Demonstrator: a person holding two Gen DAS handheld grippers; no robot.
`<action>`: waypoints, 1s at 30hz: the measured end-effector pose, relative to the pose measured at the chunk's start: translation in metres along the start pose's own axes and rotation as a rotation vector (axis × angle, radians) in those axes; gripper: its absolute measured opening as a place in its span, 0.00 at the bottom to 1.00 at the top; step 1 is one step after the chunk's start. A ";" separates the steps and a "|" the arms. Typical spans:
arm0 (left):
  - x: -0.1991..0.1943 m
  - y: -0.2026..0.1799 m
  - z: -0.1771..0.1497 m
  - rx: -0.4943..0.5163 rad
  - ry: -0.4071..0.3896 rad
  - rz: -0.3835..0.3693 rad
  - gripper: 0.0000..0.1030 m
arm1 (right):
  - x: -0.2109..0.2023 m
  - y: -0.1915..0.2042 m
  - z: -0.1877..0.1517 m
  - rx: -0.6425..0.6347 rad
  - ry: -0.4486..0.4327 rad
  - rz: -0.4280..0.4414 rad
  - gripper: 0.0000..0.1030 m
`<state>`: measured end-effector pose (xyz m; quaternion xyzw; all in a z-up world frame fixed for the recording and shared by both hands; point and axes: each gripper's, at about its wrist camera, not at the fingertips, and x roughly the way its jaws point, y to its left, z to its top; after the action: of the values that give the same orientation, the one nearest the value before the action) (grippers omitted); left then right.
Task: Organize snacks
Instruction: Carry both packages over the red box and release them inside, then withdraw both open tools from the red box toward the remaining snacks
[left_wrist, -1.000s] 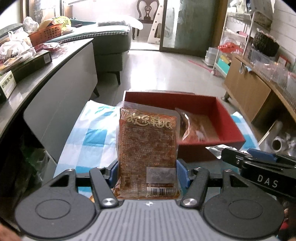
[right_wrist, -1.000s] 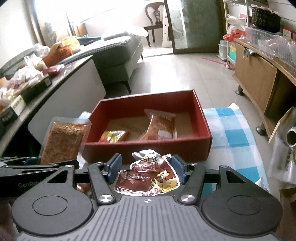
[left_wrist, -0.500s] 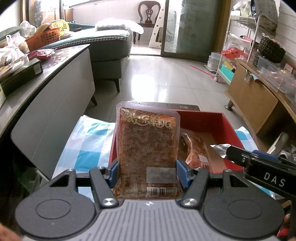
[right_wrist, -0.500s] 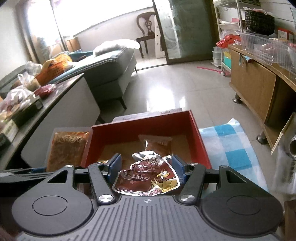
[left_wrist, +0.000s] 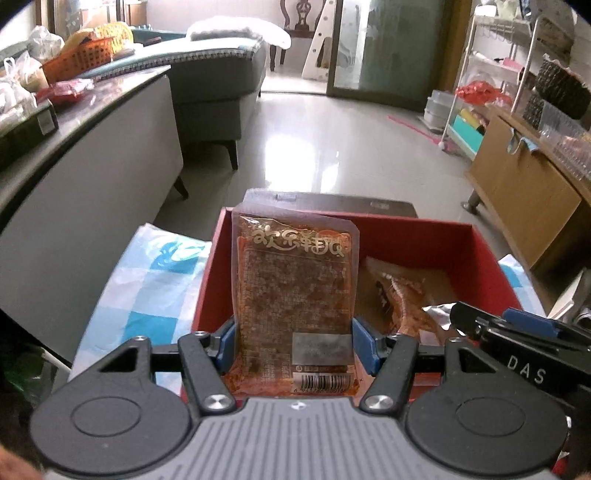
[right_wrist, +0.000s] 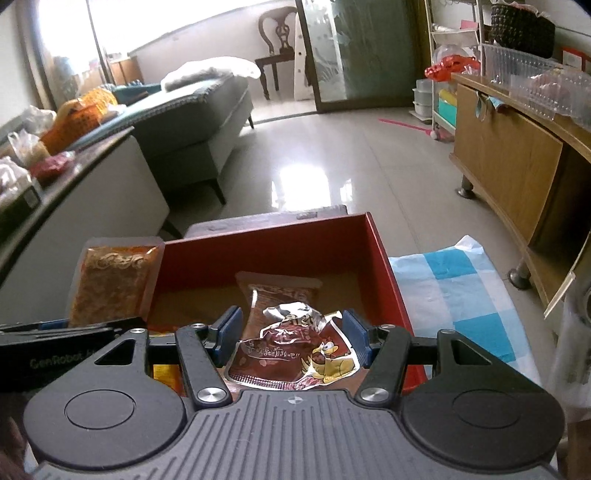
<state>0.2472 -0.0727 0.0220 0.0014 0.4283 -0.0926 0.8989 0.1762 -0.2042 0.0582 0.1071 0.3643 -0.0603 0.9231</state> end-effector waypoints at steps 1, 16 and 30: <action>0.003 0.000 0.000 0.000 0.003 0.004 0.55 | 0.003 -0.001 0.000 0.003 0.004 0.000 0.65; -0.001 -0.010 -0.004 0.062 0.018 0.042 0.62 | 0.005 0.004 0.000 -0.022 0.015 -0.037 0.71; -0.035 0.006 -0.017 0.013 0.045 0.022 0.62 | -0.030 0.019 -0.012 -0.052 0.005 -0.036 0.72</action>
<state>0.2141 -0.0595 0.0375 0.0139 0.4479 -0.0853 0.8899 0.1496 -0.1821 0.0729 0.0766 0.3700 -0.0674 0.9234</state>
